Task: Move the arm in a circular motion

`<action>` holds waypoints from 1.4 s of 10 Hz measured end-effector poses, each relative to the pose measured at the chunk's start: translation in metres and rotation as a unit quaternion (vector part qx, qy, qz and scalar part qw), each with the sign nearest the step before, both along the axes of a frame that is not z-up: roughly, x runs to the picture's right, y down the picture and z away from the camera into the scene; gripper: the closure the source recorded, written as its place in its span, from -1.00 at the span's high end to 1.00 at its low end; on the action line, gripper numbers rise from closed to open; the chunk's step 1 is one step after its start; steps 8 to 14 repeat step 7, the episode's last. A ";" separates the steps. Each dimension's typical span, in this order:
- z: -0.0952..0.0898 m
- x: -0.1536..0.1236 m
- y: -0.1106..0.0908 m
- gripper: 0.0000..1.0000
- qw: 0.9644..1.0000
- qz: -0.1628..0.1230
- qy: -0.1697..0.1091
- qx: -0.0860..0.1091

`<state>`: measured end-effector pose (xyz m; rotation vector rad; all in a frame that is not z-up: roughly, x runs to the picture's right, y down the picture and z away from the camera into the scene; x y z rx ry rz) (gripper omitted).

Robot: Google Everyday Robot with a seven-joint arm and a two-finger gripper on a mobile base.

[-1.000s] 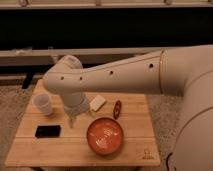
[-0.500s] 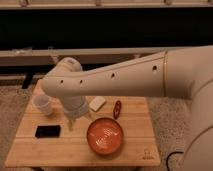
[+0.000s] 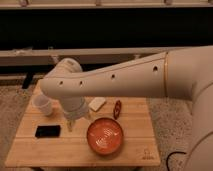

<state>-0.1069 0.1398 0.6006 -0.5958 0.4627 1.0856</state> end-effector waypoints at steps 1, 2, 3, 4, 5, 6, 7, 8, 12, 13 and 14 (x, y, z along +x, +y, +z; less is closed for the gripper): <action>0.000 0.000 0.000 0.30 1.000 0.001 -0.001 0.001; 0.000 0.000 0.000 0.30 1.000 0.002 0.000 0.001; -0.001 0.001 0.001 0.30 1.000 0.003 0.001 0.001; -0.002 0.001 0.001 0.30 1.000 0.005 0.001 0.001; -0.002 0.002 0.001 0.30 1.000 0.006 0.001 0.002; -0.002 0.002 0.001 0.30 1.000 0.007 0.002 0.002; -0.002 0.003 0.001 0.30 1.000 0.007 0.002 0.002; -0.002 0.003 0.001 0.30 1.000 0.007 0.002 0.002; -0.002 0.003 0.001 0.30 1.000 0.007 0.002 0.002; -0.002 0.003 0.001 0.30 1.000 0.007 0.002 0.002; -0.002 0.003 0.001 0.30 1.000 0.007 0.002 0.002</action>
